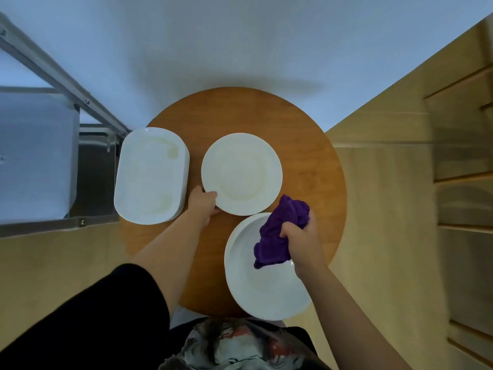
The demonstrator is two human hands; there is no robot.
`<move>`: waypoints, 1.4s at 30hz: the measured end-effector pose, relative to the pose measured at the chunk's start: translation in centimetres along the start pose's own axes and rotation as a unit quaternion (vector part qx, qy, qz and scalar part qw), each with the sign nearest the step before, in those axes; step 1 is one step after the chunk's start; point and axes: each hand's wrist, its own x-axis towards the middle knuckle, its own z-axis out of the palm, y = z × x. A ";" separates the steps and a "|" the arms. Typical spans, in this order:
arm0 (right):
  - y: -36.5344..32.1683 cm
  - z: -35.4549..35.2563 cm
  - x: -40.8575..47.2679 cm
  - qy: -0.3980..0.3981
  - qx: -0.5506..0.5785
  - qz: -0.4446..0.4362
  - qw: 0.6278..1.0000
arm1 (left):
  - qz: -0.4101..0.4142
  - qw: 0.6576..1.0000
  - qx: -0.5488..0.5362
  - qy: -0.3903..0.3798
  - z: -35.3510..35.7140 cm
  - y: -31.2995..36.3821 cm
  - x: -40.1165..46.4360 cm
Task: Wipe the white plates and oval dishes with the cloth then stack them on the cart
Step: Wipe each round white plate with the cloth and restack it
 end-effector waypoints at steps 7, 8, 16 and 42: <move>-1.7 -2.2 -0.5 0.038 0.163 -0.026 0.986 | 0.053 0.998 -0.036 -0.003 -0.7 1.9 -3.9; -1.9 -2.7 -0.6 0.040 0.201 -0.023 0.979 | 0.065 0.997 -0.040 -0.008 -1.0 2.2 -4.8; -4.1 -5.3 -1.7 0.024 0.327 -0.001 0.945 | 0.144 0.984 -0.095 -0.040 -2.7 2.7 -15.2; -9.9 -10.5 -10.7 0.012 -0.095 -0.210 0.973 | 0.084 0.922 -0.332 -0.180 -2.7 1.2 -27.1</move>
